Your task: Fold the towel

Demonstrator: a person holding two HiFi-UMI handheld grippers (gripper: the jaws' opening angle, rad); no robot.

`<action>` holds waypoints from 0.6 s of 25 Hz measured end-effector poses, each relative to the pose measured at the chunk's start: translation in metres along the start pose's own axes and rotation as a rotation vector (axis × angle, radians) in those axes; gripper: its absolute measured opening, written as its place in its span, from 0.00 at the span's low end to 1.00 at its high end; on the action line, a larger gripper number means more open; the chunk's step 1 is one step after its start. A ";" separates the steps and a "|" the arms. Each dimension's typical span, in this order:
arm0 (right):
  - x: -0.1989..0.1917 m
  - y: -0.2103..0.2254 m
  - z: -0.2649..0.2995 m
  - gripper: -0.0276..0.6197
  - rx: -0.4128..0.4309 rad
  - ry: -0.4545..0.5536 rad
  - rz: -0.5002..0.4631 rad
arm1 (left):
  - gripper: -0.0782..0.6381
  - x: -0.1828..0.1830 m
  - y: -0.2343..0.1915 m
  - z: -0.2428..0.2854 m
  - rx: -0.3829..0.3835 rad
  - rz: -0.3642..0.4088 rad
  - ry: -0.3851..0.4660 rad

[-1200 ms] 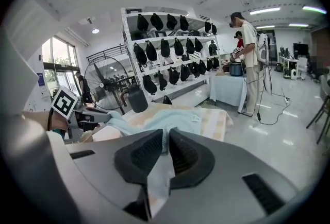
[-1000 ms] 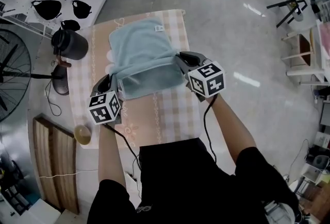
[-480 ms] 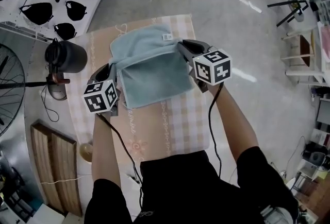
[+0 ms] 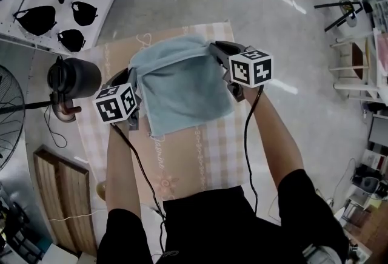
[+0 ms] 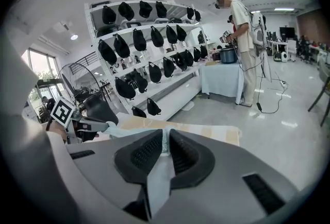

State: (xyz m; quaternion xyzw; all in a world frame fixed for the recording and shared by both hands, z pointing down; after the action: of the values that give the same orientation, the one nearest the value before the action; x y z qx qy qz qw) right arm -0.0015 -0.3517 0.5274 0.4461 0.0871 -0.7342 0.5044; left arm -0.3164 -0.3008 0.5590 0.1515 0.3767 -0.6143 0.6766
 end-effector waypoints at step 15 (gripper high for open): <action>0.009 0.029 0.038 0.41 0.050 0.066 0.360 | 0.36 0.010 -0.021 0.015 0.085 -0.124 0.079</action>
State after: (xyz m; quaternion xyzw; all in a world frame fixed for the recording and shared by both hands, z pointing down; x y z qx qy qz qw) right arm -0.0008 -0.3933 0.5527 0.4907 0.0039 -0.6190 0.6132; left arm -0.3315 -0.3225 0.5673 0.1807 0.3851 -0.6640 0.6150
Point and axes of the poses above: the fingertips, and each gripper's own axes: z forward along the fingers, y to its right, x out of its top, the point moved 7 cm from there along -z, backward along the fingers, and after that the axes turned 2 degrees about y, right-handed, at the moved point
